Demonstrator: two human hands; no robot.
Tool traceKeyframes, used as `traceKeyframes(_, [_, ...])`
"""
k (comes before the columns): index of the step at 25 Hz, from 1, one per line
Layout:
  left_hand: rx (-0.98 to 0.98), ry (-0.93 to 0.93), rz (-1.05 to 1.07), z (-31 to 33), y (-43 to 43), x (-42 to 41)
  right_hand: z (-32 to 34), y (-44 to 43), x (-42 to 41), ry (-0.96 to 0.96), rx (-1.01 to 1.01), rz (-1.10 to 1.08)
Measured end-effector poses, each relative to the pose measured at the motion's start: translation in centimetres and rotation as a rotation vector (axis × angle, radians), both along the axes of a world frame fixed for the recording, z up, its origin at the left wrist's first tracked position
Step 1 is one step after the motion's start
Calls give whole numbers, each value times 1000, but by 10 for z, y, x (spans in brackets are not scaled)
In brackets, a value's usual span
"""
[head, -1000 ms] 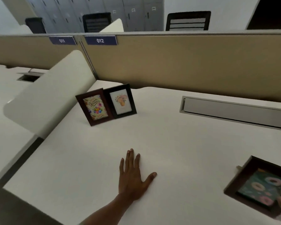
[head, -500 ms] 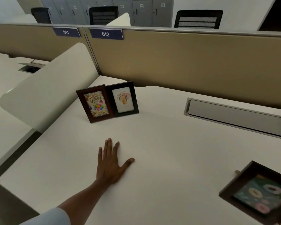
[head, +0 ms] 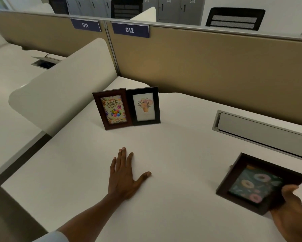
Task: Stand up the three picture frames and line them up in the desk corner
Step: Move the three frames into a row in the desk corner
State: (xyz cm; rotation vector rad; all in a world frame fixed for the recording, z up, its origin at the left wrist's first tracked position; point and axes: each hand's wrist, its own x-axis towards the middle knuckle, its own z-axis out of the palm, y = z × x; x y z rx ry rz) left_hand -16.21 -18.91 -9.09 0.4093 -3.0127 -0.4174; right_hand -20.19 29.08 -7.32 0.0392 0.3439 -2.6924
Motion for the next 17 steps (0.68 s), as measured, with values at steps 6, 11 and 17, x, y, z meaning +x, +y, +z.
traceKeyframes(6, [18,-23,117,1,-3,-11,25,-63,-86,93,883,-255])
traceKeyframes(11, [-25,-25,136,-3,-4,-10,40,-119,-148,58,1025,-160])
traceKeyframes(17, [-35,-28,145,-6,-5,-11,51,-175,-210,163,1073,-69])
